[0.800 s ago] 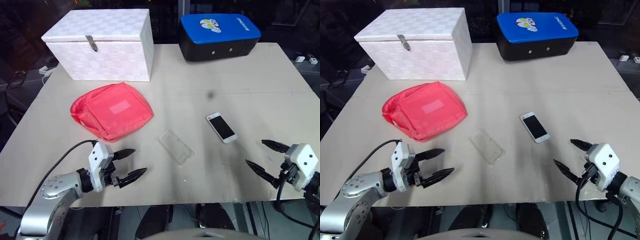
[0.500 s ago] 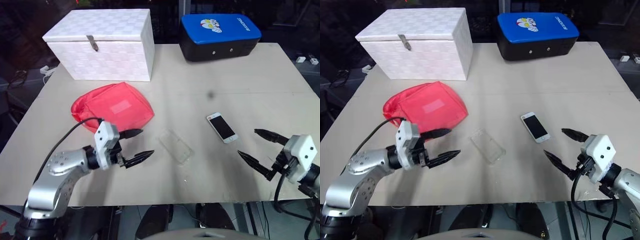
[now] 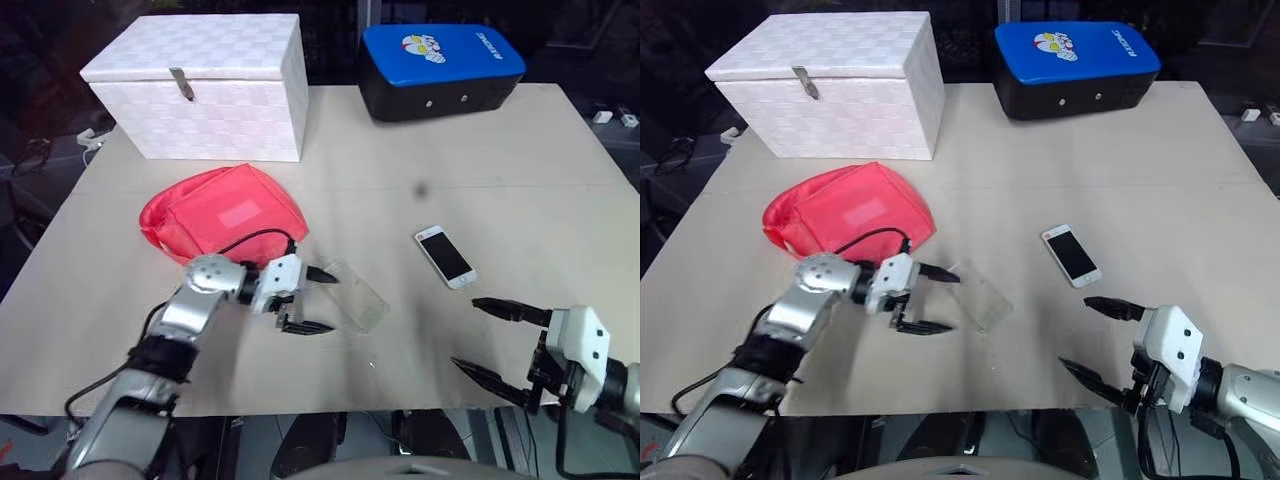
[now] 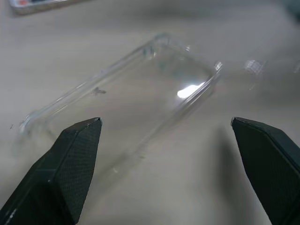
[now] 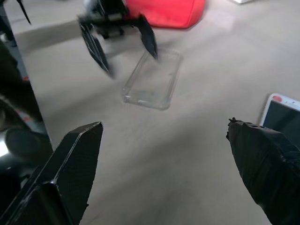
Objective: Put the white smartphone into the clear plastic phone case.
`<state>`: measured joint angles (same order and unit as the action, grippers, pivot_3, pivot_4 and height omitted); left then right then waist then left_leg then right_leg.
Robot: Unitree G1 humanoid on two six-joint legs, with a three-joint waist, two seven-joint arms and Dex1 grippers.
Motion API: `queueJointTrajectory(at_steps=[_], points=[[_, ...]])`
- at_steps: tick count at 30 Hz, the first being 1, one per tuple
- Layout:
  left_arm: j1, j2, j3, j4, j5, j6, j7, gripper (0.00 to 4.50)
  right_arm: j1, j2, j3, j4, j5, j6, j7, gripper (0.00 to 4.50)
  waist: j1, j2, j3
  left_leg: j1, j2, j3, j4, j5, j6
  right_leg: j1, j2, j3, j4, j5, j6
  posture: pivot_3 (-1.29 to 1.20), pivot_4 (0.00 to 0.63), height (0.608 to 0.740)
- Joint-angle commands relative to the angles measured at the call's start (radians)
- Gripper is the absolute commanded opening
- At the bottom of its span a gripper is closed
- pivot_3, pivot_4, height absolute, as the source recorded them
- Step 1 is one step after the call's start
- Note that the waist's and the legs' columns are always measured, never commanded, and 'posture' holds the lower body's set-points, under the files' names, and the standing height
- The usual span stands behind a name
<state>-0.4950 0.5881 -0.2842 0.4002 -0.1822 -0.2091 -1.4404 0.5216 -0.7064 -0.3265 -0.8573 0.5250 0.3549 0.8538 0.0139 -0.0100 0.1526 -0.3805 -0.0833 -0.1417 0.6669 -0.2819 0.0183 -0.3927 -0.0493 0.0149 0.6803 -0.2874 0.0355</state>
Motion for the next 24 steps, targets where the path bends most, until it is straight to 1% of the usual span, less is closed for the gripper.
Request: queueJointTrajectory(at_steps=[1, 2, 4, 8, 9, 10, 11, 13, 15, 16, 18, 19, 20, 22, 24], points=[[-0.04, -0.036, -0.036, 0.129, 0.068, -0.073, -0.007, 3.98, 0.025, 0.021, 0.015, -0.054, -0.028, -0.032, -0.031, 4.5, -0.001, 0.0, -0.001, 0.0, 0.0, 0.0, 0.0, 0.0, 0.0, 0.0, 0.0, 0.0, 0.0, 0.0, 0.0, 0.0, 0.15, 0.74], [-0.041, -0.034, -0.04, 0.11, 0.069, -0.045, -0.011, 3.72, 0.036, 0.027, 0.02, -0.061, -0.036, -0.031, -0.041, 4.5, -0.001, 0.0, -0.001, 0.0, 0.0, 0.0, 0.0, 0.0, 0.0, 0.0, 0.0, 0.0, 0.0, 0.0, 0.0, 0.0, 0.15, 0.74], [-0.021, 0.003, -0.046, -0.006, 0.059, 0.079, -0.014, 2.86, 0.053, 0.035, 0.035, -0.071, -0.067, -0.03, -0.064, 4.5, -0.002, 0.0, -0.002, 0.001, 0.0, 0.0, 0.001, 0.0, 0.0, 0.001, 0.0, 0.001, 0.0, 0.0, 0.001, 0.0, 0.15, 0.74], [0.049, 0.077, -0.022, -0.272, 0.034, 0.386, 0.065, 0.94, 0.063, 0.058, 0.058, -0.069, -0.098, -0.029, -0.106, 4.5, -0.014, 0.0, -0.002, 0.001, 0.0, 0.0, 0.001, 0.0, 0.001, 0.002, 0.001, 0.001, 0.001, 0.001, 0.001, 0.0, 0.15, 0.74], [0.067, 0.092, -0.015, -0.329, 0.022, 0.446, 0.083, 0.54, 0.064, 0.063, 0.063, -0.068, -0.108, -0.034, -0.112, 4.5, -0.016, 0.0, -0.002, 0.001, 0.0, 0.0, 0.001, 0.0, 0.001, 0.001, 0.001, 0.001, 0.001, 0.001, 0.001, 0.0, 0.15, 0.74], [0.092, 0.104, -0.004, -0.391, 0.009, 0.521, 0.112, 0.45, 0.062, 0.071, 0.068, -0.065, -0.118, -0.037, -0.124, 4.5, -0.018, 0.001, -0.002, 0.001, 0.0, 0.0, 0.001, 0.0, 0.001, 0.001, 0.001, 0.001, 0.001, 0.001, 0.001, 0.0, 0.15, 0.74], [0.117, 0.109, 0.007, -0.449, -0.005, 0.575, 0.14, 0.21, 0.056, 0.079, 0.074, -0.061, -0.132, -0.044, -0.136, 4.5, -0.02, 0.001, -0.002, 0.001, 0.0, 0.0, 0.001, 0.0, 0.001, 0.001, 0.0, 0.001, 0.001, 0.001, 0.001, 0.0, 0.15, 0.74], [0.156, 0.102, 0.026, -0.548, -0.037, 0.685, 0.195, 0.21, 0.034, 0.086, 0.093, -0.054, -0.137, -0.022, -0.16, 4.5, -0.024, 0.001, -0.002, 0.001, 0.0, -0.001, 0.001, 0.0, 0.001, 0.001, 0.001, 0.001, 0.001, 0.0, 0.001, 0.0, 0.15, 0.74], [0.167, 0.078, 0.012, -0.591, -0.036, 0.73, 0.238, 0.21, -0.02, 0.101, 0.121, -0.047, -0.092, 0.051, -0.196, 4.5, -0.024, 0.001, -0.002, 0.001, 0.0, -0.001, 0.001, 0.0, 0.001, 0.001, 0.0, 0.001, 0.001, 0.0, 0.001, 0.0, 0.15, 0.74], [0.155, 0.063, -0.003, -0.585, -0.02, 0.738, 0.258, 0.21, -0.058, 0.096, 0.142, -0.043, -0.097, 0.102, -0.223, 4.5, -0.023, 0.001, -0.002, 0.001, 0.0, -0.001, 0.001, 0.0, 0.001, 0.001, 0.0, 0.001, 0.0, 0.001, 0.001, 0.0, 0.15, 0.74], [0.131, 0.039, -0.022, -0.567, -0.004, 0.716, 0.271, 0.21, -0.106, 0.065, 0.168, -0.05, -0.161, 0.175, -0.274, 4.5, -0.018, 0.001, -0.002, 0.001, 0.0, -0.001, 0.001, 0.0, 0.001, 0.002, 0.0, 0.001, 0.001, 0.001, 0.001, 0.0, 0.15, 0.74], [0.118, 0.029, -0.029, -0.556, -0.002, 0.715, 0.274, 0.21, -0.14, 0.053, 0.175, -0.038, -0.17, 0.232, -0.299, 4.5, -0.011, 0.001, -0.002, 0.001, 0.0, -0.001, 0.001, 0.0, 0.0, 0.002, 0.0, 0.001, 0.0, 0.001, 0.001, 0.0, 0.15, 0.74], [0.108, 0.025, -0.037, -0.547, -0.001, 0.707, 0.269, 0.21, -0.177, 0.052, 0.181, -0.017, -0.16, 0.247, -0.301, 4.5, -0.009, 0.001, -0.002, 0.001, 0.0, -0.001, 0.001, 0.0, 0.0, 0.002, 0.0, 0.001, 0.0, 0.001, 0.001, 0.0, 0.15, 0.74], [0.096, 0.026, -0.023, -0.542, -0.063, 0.759, 0.225, 0.21, -0.26, 0.067, 0.188, 0.038, -0.134, 0.314, -0.329, 4.5, -0.007, 0.0, -0.002, 0.001, 0.0, -0.001, 0.001, 0.0, 0.0, 0.001, 0.001, 0.0, 0.0, 0.001, 0.001, 0.0, 0.15, 0.74], [0.098, 0.033, 0.008, -0.545, -0.096, 0.755, 0.213, 0.74, -0.34, 0.078, 0.211, 0.102, -0.158, 0.354, -0.363, 4.5, -0.012, 0.0, -0.002, 0.001, 0.0, 0.0, 0.001, 0.0, 0.0, 0.001, 0.001, 0.001, 0.001, 0.001, 0.001, 0.0, 0.15, 0.74]])
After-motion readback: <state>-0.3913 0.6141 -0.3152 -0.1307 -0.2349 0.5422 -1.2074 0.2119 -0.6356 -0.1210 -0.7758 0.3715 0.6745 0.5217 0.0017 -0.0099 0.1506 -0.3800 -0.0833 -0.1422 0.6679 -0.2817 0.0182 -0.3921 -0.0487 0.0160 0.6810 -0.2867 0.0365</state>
